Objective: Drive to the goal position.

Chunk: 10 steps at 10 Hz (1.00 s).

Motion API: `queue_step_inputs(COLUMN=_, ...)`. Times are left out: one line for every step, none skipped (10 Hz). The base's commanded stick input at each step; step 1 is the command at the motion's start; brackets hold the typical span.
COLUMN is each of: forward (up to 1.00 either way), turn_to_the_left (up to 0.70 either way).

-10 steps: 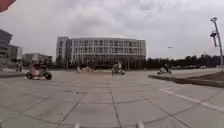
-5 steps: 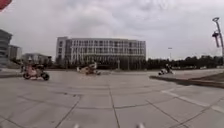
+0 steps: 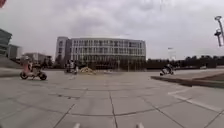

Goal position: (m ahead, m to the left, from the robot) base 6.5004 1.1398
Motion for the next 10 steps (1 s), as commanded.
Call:
queue_step_inputs(forward=0.50, turn_to_the_left=0.00)
queue_step_inputs(forward=0.50, turn_to_the_left=0.00)
queue_step_inputs(forward=0.50, turn_to_the_left=0.00)
queue_step_inputs(forward=0.50, turn_to_the_left=0.00)
queue_step_inputs(forward=0.50, turn_to_the_left=0.00)
queue_step_inputs(forward=0.50, turn_to_the_left=0.00)
queue_step_inputs(forward=0.50, turn_to_the_left=0.00)
queue_step_inputs(forward=0.50, turn_to_the_left=0.00)
queue_step_inputs(forward=0.50, turn_to_the_left=0.00)
queue_step_inputs(forward=0.50, turn_to_the_left=0.00)
